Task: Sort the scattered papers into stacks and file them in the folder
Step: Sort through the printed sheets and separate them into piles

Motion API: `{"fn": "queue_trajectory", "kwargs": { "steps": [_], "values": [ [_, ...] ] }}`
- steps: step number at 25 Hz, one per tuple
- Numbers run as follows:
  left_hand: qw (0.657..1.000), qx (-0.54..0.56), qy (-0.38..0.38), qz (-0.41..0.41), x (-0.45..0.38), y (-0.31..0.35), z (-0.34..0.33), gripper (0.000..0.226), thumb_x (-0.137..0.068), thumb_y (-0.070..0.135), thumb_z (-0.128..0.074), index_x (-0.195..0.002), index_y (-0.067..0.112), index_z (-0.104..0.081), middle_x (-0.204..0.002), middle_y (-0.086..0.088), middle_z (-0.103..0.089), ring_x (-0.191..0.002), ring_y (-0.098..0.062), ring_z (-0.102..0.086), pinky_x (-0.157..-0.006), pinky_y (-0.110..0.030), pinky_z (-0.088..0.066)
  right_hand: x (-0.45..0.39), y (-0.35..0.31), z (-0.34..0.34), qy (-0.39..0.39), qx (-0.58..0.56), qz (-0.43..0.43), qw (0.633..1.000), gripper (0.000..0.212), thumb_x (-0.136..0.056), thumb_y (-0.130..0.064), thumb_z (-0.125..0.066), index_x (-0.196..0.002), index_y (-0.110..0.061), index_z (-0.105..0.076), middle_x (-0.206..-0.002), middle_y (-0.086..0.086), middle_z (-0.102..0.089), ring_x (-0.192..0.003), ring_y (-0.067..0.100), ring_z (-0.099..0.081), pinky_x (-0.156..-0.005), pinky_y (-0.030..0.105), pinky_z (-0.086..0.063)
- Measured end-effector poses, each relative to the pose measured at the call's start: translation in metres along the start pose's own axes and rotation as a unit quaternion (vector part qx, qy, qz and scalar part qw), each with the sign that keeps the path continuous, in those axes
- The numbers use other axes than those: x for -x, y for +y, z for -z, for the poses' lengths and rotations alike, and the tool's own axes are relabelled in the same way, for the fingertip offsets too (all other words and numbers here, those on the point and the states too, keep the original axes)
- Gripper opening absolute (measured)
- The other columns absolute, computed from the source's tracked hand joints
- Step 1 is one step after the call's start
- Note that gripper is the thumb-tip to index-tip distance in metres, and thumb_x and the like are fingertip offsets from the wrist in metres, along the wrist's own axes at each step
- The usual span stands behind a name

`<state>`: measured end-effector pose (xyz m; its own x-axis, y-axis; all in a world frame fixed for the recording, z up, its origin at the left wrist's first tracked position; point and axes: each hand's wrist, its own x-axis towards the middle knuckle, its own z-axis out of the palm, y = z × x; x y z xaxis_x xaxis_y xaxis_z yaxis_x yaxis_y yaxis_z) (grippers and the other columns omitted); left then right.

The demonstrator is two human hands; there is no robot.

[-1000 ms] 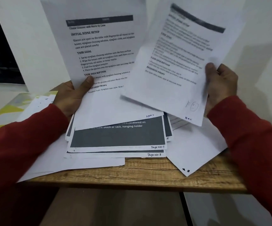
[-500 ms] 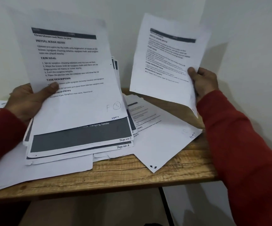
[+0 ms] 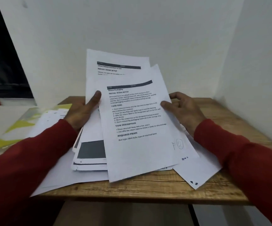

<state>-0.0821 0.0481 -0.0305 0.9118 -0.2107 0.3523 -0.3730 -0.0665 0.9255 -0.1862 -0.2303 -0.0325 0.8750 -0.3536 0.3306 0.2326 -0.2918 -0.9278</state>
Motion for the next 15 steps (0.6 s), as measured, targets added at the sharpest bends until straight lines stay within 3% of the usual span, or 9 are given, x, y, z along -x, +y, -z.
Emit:
{"fn": "queue_trajectory", "kwargs": {
  "steps": [1, 3, 5, 7, 8, 9, 11, 13, 15],
  "values": [
    [1.000, -0.017, 0.009, -0.001, 0.007, 0.008, -0.004, 0.049, -0.101, 0.034, -0.045, -0.057, 0.012, -0.042, -0.031, 0.016, -0.043, -0.031, 0.004, -0.045, -0.042, -0.007, -0.036, 0.000, 0.001, -0.004, 0.002, 0.022, 0.012, 1.000, 0.017, -0.090, -0.020, -0.072, -0.103, -0.011, -0.065, -0.086, 0.022, -0.073, -0.070, 0.022, -0.068, -0.069, 0.041, -0.057],
    [1.000, -0.017, -0.013, -0.005, 0.000, -0.001, -0.001, 0.041, -0.100, 0.030, -0.050, -0.069, 0.004, -0.058, -0.049, 0.013, -0.062, -0.039, 0.006, -0.054, -0.045, -0.004, -0.038, 0.000, 0.001, -0.007, 0.000, 0.064, 0.029, 0.998, 0.017, -0.089, -0.025, -0.072, -0.100, -0.013, -0.065, -0.089, 0.027, -0.071, -0.070, 0.024, -0.066, -0.069, 0.044, -0.056],
    [0.999, 0.034, -0.030, 0.018, -0.005, -0.010, 0.007, 0.023, -0.096, 0.018, -0.059, -0.104, -0.001, -0.069, -0.086, -0.002, -0.077, -0.059, 0.000, -0.069, -0.054, -0.011, -0.050, -0.004, -0.007, -0.002, -0.014, 0.033, -0.001, 0.999, 0.024, -0.091, -0.033, -0.070, -0.102, -0.011, -0.066, -0.094, 0.021, -0.073, -0.072, 0.026, -0.066, -0.068, 0.044, -0.055],
    [0.998, 0.035, -0.039, 0.024, -0.007, -0.014, 0.015, 0.024, -0.093, 0.015, -0.064, -0.114, 0.003, -0.068, -0.092, 0.001, -0.077, -0.065, -0.002, -0.071, -0.055, -0.013, -0.052, -0.008, -0.016, 0.014, -0.035, 0.066, -0.049, 0.996, 0.035, -0.093, -0.044, -0.064, -0.108, -0.013, -0.065, -0.098, 0.009, -0.074, -0.071, 0.020, -0.065, -0.068, 0.039, -0.054],
    [0.998, 0.025, -0.045, 0.023, -0.009, -0.019, 0.018, 0.027, -0.092, 0.017, -0.065, -0.116, 0.004, -0.068, -0.097, -0.001, -0.076, -0.066, -0.002, -0.071, -0.056, -0.012, -0.052, -0.011, -0.016, 0.031, -0.056, 0.154, -0.046, 0.986, 0.033, -0.093, -0.047, -0.061, -0.112, -0.021, -0.064, -0.103, -0.001, -0.073, -0.077, 0.013, -0.066, -0.074, 0.035, -0.054],
    [0.999, 0.015, -0.040, 0.022, -0.010, -0.020, 0.019, 0.031, -0.091, 0.019, -0.067, -0.118, 0.004, -0.068, -0.100, -0.002, -0.075, -0.066, -0.001, -0.071, -0.055, -0.012, -0.052, -0.012, -0.014, 0.048, -0.101, 0.252, -0.034, 0.962, 0.029, -0.092, -0.048, -0.060, -0.118, -0.036, -0.062, -0.111, -0.013, -0.070, -0.092, 0.004, -0.065, -0.086, 0.031, -0.050],
    [0.999, 0.016, -0.048, 0.019, -0.013, -0.021, 0.021, 0.035, -0.089, 0.022, -0.069, -0.120, 0.005, -0.068, -0.100, -0.001, -0.073, -0.067, -0.001, -0.071, -0.055, -0.012, -0.051, -0.010, -0.007, 0.076, -0.185, 0.407, -0.058, 0.893, 0.056, -0.081, -0.058, -0.067, -0.134, -0.045, -0.053, -0.136, -0.021, -0.056, -0.124, 0.002, -0.053, -0.105, 0.031, -0.040],
    [0.998, 0.019, -0.060, 0.026, -0.016, -0.023, 0.021, 0.044, -0.082, 0.028, -0.071, -0.120, 0.006, -0.068, -0.106, -0.006, -0.074, -0.073, -0.005, -0.073, -0.058, -0.014, -0.054, -0.009, 0.002, 0.087, -0.158, 0.508, -0.159, 0.832, 0.091, -0.069, -0.069, -0.073, -0.145, -0.029, -0.044, -0.148, -0.007, -0.046, -0.133, 0.016, -0.047, -0.109, 0.035, -0.038],
    [0.997, 0.022, -0.060, 0.037, -0.018, -0.027, 0.022, 0.053, -0.073, 0.035, -0.074, -0.118, 0.007, -0.070, -0.109, -0.008, -0.074, -0.078, -0.010, -0.074, -0.060, -0.017, -0.056, -0.013, 0.010, 0.092, -0.124, 0.521, -0.215, 0.817, 0.091, -0.073, -0.059, -0.078, -0.146, -0.020, -0.042, -0.147, 0.001, -0.046, -0.134, 0.023, -0.045, -0.108, 0.036, -0.038]
  ]
}}
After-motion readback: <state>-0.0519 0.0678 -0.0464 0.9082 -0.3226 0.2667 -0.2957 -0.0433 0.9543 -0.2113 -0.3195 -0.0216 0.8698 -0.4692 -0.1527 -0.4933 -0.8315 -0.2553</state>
